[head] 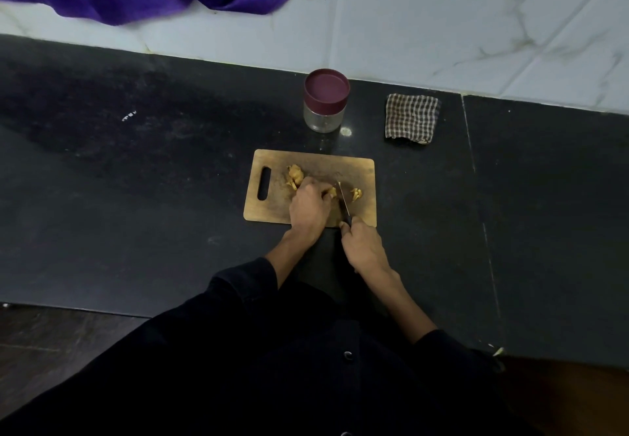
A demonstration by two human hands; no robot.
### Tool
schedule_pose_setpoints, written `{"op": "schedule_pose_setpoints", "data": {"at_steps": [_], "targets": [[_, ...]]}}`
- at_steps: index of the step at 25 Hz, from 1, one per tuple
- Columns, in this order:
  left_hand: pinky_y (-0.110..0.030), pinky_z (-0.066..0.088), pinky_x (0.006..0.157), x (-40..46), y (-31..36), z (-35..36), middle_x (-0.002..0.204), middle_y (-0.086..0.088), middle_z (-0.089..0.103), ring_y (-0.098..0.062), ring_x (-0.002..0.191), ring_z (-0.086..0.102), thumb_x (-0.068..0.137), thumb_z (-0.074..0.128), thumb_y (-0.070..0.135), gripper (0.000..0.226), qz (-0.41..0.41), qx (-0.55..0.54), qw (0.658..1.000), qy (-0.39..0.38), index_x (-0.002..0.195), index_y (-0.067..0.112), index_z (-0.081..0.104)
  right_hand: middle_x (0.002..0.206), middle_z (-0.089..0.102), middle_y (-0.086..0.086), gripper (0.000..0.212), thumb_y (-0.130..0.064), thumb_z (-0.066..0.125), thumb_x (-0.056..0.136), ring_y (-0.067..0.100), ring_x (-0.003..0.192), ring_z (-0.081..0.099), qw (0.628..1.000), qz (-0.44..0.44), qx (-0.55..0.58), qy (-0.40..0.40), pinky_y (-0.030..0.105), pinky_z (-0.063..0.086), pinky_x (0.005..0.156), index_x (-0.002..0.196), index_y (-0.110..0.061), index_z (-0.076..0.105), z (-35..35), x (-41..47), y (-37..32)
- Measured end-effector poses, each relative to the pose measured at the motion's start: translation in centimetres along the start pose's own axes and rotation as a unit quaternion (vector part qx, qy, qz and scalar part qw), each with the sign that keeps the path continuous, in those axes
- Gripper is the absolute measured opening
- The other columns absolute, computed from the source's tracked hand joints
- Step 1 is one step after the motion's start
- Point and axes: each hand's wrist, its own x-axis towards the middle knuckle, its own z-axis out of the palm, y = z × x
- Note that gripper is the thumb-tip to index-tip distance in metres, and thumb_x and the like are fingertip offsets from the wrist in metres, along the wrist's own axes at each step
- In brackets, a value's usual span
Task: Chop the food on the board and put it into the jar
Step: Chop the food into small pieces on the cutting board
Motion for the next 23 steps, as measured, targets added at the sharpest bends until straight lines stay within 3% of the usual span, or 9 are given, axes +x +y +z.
{"op": "schedule_pose_setpoints", "data": {"at_steps": [8,19,21,23], "targets": [[-0.035,0.051,0.088,0.07,-0.20,0.01,0.116,-0.005,0.057,-0.018,0.100,0.060,0.091,0.060,0.014,0.018,0.004,0.001,1.000,-0.005,0.106,0.014,0.070,0.111,0.063,0.018,0.026,-0.027,0.038,0.104,0.037,0.102,0.060,0.997,-0.005,-0.080,0.005,0.042,0.044,0.076,0.112,-0.007,0.051,0.10,0.45,-0.35],[-0.035,0.052,0.086,-0.07,-0.15,-0.06,0.115,-0.004,0.057,-0.018,0.098,0.060,0.090,0.061,0.015,0.015,0.010,0.007,1.000,-0.002,0.102,0.013,0.071,0.112,0.062,0.016,0.026,-0.028,0.040,0.103,0.035,0.104,0.060,0.998,0.027,-0.053,-0.026,0.039,0.044,0.076,0.115,-0.009,0.052,0.00,-0.32,0.04],[-0.034,0.052,0.086,-0.08,-0.15,-0.18,0.114,-0.004,0.057,-0.018,0.097,0.060,0.091,0.060,0.014,0.015,0.014,0.000,1.000,-0.004,0.101,0.014,0.071,0.105,0.061,0.015,0.027,-0.032,0.040,0.103,0.033,0.095,0.061,0.998,0.043,0.009,-0.043,0.041,0.051,0.075,0.113,-0.011,0.053,0.27,-0.23,0.30],[-0.032,0.051,0.085,-0.09,-0.11,-0.26,0.115,-0.005,0.057,-0.017,0.098,0.059,0.091,0.059,0.013,0.014,0.019,0.003,1.000,-0.003,0.098,0.014,0.071,0.084,0.058,0.010,0.025,-0.033,0.040,0.103,0.023,0.066,0.058,0.984,0.078,0.148,-0.063,0.033,0.050,0.051,0.111,-0.014,0.054,0.61,-0.20,0.33]]}}
